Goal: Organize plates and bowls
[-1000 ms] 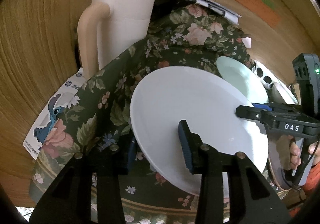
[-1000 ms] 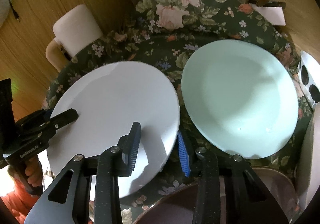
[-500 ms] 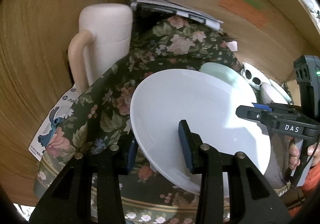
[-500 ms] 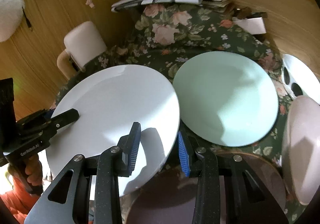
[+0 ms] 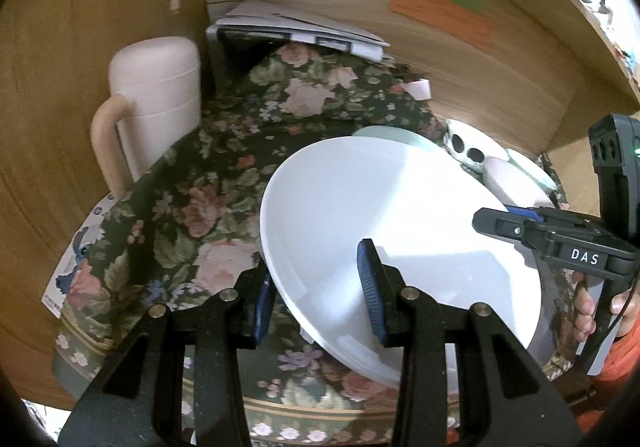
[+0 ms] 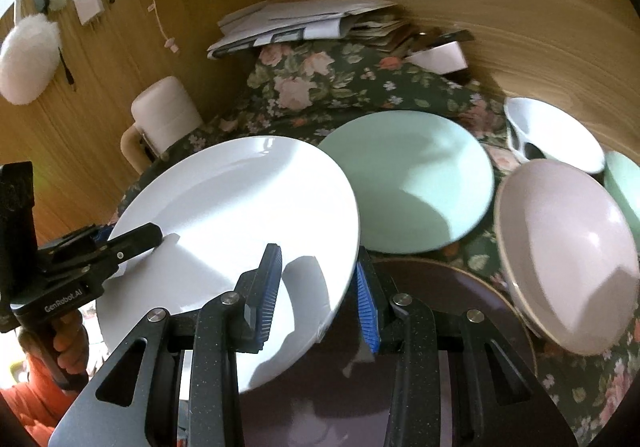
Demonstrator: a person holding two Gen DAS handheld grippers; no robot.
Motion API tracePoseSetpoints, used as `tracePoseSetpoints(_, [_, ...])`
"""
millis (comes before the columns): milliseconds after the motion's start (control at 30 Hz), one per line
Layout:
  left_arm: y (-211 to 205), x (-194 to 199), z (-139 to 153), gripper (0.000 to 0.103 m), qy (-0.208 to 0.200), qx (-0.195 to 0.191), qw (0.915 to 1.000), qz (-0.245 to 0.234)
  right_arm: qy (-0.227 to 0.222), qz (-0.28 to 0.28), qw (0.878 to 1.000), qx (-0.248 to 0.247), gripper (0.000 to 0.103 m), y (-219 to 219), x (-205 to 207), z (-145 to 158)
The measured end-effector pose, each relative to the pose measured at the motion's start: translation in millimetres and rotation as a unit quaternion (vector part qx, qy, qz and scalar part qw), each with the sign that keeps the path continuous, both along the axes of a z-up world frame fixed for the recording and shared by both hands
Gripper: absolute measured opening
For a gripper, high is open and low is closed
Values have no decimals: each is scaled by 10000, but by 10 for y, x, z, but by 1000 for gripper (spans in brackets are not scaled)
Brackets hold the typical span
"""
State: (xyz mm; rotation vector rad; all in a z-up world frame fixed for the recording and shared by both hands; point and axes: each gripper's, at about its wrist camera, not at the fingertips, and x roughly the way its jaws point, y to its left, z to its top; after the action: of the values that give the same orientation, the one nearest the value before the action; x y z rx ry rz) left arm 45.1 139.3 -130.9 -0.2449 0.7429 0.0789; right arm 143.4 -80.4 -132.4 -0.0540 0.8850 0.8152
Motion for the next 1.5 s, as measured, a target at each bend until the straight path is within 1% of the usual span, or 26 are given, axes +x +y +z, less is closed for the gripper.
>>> tracePoseSetpoints(400, [-403,35,61,39,-21,22,9992,-402,-48,-359,9993,95,32,-468,-107,31])
tracePoseSetpoints(800, [-749,83,2,39,95,-50,9971,-753,54,-704,9974,164,32,-864,-149,-34])
tracePoseSetpoints(1200, [-895,92,-178,39,392,-112,9950,-914,304,-807,9962,94,32,-1013,-177,-247])
tracePoseSetpoints(1500, [-961,131,-286,39,531,-159,9934,-1001,420,-889,9952,14,32,-1093,-160,-361])
